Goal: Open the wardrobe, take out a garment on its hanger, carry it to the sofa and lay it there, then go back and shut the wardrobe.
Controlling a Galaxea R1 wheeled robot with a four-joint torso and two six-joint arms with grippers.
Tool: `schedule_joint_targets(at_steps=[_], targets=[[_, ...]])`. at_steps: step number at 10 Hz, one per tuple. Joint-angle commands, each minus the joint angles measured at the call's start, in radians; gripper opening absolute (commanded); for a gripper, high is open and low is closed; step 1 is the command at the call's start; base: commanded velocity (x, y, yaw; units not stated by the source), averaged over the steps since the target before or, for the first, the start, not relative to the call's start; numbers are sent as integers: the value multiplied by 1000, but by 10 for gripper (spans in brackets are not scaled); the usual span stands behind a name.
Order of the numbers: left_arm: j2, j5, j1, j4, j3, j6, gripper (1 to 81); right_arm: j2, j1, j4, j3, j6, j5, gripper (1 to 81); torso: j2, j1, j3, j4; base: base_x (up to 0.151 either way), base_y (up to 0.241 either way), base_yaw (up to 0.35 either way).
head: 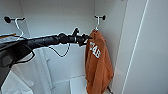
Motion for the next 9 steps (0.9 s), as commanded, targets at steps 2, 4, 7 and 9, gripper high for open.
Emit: schedule_joint_targets(at_steps=[2, 4, 7, 9], targets=[[24, -142, -220, -15, -95, -67, 811, 3, 39, 3, 4, 2, -43, 811, 0, 0, 0, 0, 0, 0, 0], [70, -142, -271, -15, -174, -74, 811, 3, 41, 16, 4, 8, -43, 811, 0, 0, 0, 0, 0, 0, 0], [145, -142, -285, -17, -283, -74, 811, 16, 38, 14, 6, 7, -43, 811, 0, 1, 0, 0, 0, 0, 0], [177, -142, -285, -18, -308, -74, 811, 19, 38, 16, 6, 7, -43, 811, 0, 1, 0, 0, 0, 0, 0]])
